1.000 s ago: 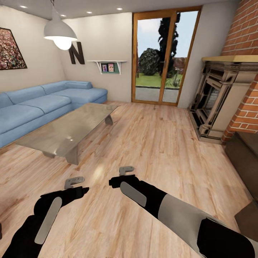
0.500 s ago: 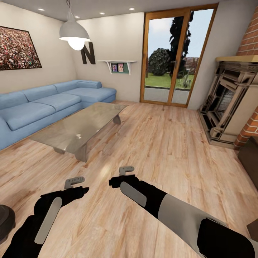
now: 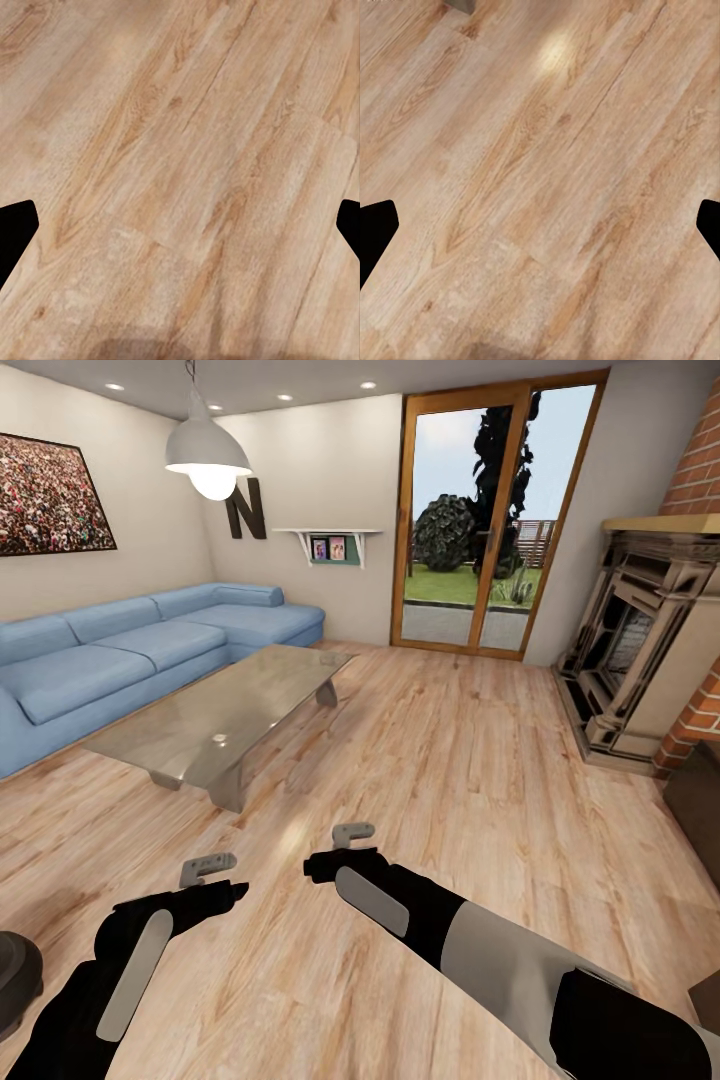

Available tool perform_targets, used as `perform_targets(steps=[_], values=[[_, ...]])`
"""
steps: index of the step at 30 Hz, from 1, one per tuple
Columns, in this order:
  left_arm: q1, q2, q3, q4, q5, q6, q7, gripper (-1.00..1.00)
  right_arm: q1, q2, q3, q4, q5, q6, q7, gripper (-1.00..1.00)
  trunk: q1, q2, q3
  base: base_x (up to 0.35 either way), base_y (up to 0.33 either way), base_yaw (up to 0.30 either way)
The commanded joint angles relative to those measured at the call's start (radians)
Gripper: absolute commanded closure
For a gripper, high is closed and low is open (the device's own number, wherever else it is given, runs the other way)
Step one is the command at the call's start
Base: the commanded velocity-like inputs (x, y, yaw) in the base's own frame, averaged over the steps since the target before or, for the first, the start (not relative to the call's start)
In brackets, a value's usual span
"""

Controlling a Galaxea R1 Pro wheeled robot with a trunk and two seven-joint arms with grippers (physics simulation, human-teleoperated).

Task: Place each of the two pumpkins and all three candles from the living room inside a cabinet in the living room (use any cabinet), then make sure every cabinet is closed, and position the cauldron so it is next to a table in the living room.

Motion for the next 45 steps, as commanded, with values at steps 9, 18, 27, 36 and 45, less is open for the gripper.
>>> perform_targets(steps=[9,18,27,36,45], values=[[-0.001,0.001,-0.001,-0.001,0.011,0.003,0.009,-1.0,-0.001,0.0,0.003,-0.001,-0.005,0.001,-0.007,-1.0,0.0,-0.001,-0.001,-0.001,0.0,0.0],[-0.001,0.001,-0.001,0.0,0.011,0.003,0.01,-1.0,-0.001,0.0,0.003,-0.001,-0.005,0.003,-0.008,-1.0,0.0,-0.001,-0.001,-0.11,0.0,0.2],[-0.001,0.001,-0.001,-0.001,0.011,0.003,0.009,-1.0,-0.001,0.0,0.003,-0.001,-0.005,0.004,-0.007,-1.0,0.0,-0.001,-0.001,-0.086,0.0,0.289],[-0.001,0.001,-0.001,-0.001,0.011,0.003,0.009,-1.0,-0.001,0.0,0.003,-0.001,-0.005,0.004,-0.007,-1.0,0.0,-0.001,-0.001,-0.004,0.0,0.292],[-0.001,0.001,-0.001,-0.001,0.011,0.003,0.009,-1.0,-0.001,0.0,0.003,-0.001,-0.005,0.004,-0.007,-1.0,0.0,-0.001,-0.001,-0.009,0.001,0.292]])
